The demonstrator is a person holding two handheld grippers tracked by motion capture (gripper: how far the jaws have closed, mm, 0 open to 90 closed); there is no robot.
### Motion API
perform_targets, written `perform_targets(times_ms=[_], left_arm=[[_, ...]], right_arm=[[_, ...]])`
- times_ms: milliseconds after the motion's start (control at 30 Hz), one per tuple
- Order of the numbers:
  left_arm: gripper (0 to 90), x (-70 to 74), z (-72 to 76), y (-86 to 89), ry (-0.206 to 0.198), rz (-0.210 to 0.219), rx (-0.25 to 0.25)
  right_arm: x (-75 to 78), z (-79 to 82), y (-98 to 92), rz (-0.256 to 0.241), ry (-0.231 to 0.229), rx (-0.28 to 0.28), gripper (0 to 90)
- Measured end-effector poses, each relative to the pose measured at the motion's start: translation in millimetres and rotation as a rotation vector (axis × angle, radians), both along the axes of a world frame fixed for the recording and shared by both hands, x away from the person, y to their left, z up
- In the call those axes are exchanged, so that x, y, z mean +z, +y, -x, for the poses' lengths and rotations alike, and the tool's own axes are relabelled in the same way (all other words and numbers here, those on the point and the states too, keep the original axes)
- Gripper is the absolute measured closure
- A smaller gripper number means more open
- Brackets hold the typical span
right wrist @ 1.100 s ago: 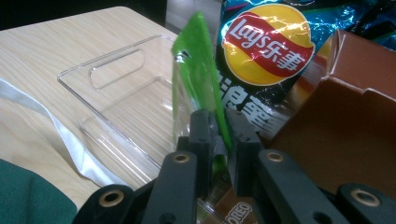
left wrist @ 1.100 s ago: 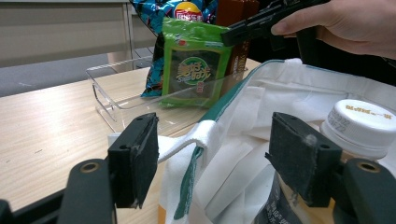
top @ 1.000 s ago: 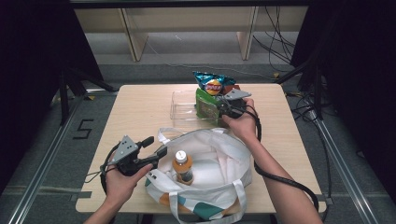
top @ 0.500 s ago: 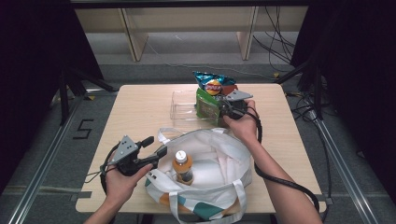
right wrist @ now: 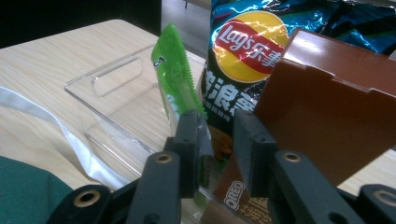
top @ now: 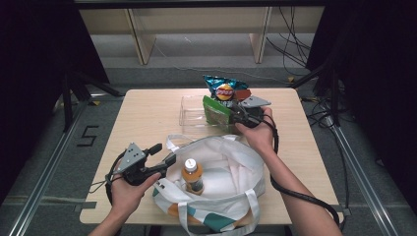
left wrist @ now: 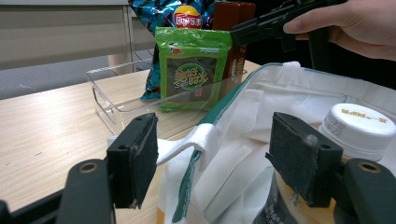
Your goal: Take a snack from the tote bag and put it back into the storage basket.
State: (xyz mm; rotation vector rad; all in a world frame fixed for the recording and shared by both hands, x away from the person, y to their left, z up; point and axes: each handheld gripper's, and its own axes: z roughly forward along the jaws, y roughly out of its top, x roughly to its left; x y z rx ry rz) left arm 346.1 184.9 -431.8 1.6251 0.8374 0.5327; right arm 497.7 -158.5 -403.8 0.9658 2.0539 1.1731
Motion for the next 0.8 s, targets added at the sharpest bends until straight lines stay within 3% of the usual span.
perform_targets(times_ms=[500,567,633,800], left_arm=[[32.4,1.6,1.4,0.5,0.003,0.005,0.008],[32.3,1.3,0.9,0.4,-0.003,0.017,0.002],[32.3,1.9,1.9,1.4,0.000,0.010,0.007],[32.1,1.4,1.3,3.8,0.001,0.026,0.014]], right_arm=[[9.8,20.4,-5.2,-0.037,0.012,0.021,63.6],[11.5,22.2,-8.5,-0.042,-0.011,0.021,62.3],[13.6,27.2,-12.6,-0.062,0.023,0.013,59.7],[16.2,38.8,-26.2,-0.084,0.040,0.016,54.5]])
